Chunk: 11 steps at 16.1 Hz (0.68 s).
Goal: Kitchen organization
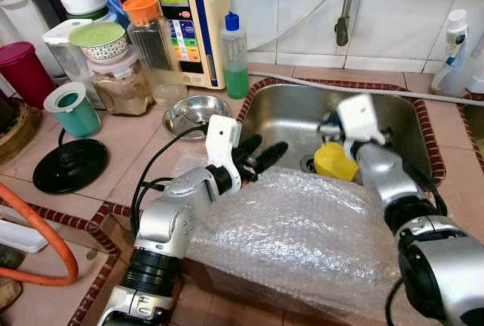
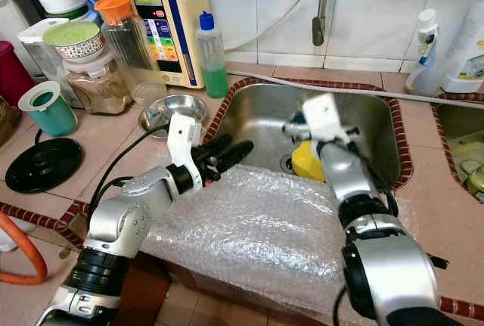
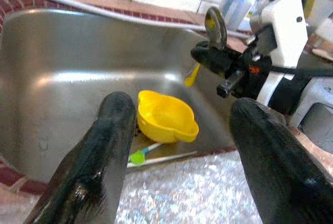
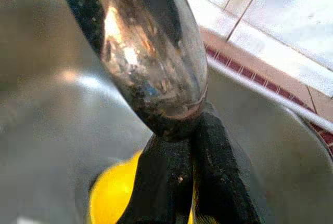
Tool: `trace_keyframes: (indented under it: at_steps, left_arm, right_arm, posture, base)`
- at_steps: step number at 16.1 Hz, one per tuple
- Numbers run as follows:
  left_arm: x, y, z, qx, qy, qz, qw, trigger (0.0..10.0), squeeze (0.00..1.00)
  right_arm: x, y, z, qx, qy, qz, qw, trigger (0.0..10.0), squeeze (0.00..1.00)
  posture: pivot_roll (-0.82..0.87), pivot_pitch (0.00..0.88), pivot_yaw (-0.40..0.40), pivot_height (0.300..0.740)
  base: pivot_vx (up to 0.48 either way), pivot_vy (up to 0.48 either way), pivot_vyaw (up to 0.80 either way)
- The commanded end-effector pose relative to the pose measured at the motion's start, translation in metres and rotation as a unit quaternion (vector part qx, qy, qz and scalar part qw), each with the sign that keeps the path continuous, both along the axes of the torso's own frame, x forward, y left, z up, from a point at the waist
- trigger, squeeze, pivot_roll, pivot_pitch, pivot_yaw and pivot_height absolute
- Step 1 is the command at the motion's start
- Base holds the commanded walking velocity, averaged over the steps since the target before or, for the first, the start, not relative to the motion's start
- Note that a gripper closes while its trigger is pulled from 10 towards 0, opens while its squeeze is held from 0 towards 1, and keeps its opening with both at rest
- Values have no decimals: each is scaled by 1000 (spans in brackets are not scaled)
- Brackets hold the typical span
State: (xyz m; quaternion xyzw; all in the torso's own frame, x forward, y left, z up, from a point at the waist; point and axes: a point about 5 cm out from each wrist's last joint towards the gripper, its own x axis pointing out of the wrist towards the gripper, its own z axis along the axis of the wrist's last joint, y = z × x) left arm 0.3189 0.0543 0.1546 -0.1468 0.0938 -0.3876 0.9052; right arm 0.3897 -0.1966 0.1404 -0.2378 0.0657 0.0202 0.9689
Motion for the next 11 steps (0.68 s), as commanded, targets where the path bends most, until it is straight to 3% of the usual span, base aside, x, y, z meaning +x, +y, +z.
trace_keyframes:
  at_steps: [1, 3, 4, 5, 11]
  left_arm:
    - [-1, 2, 1, 15, -6, -5, 1000, 10000, 1000]
    - [-1, 3, -1, 28, -6, -6, 1000, 10000, 1000]
    - [-1, 4, -1, 34, -7, -5, 999, 10000, 1000]
    - [-1, 4, -2, 38, -7, -5, 999, 10000, 1000]
    - [1, 4, -4, 56, -7, -7, 998, 10000, 1000]
  right_arm:
    - [-1, 0, -4, -22, 8, 4, 1000, 10000, 0]
    - [-4, -2, -12, -33, 27, 1, 999, 10000, 0]
    - [-5, -3, -15, -37, 34, 2, 999, 10000, 796]
    - [-6, -3, -16, -37, 35, 2, 999, 10000, 1000]
    - [-11, -6, -26, -31, 59, 2, 998, 10000, 1000]
  posture:
    - [62, 0, 123, 740]
    - [64, 0, 125, 740]
    - [65, 0, 126, 740]
    - [65, 0, 128, 740]
    - [59, 0, 129, 740]
  base:
    - [0, 0, 0]
    - [0, 0, 0]
    - [0, 0, 0]
    - [0, 0, 0]
    - [0, 0, 0]
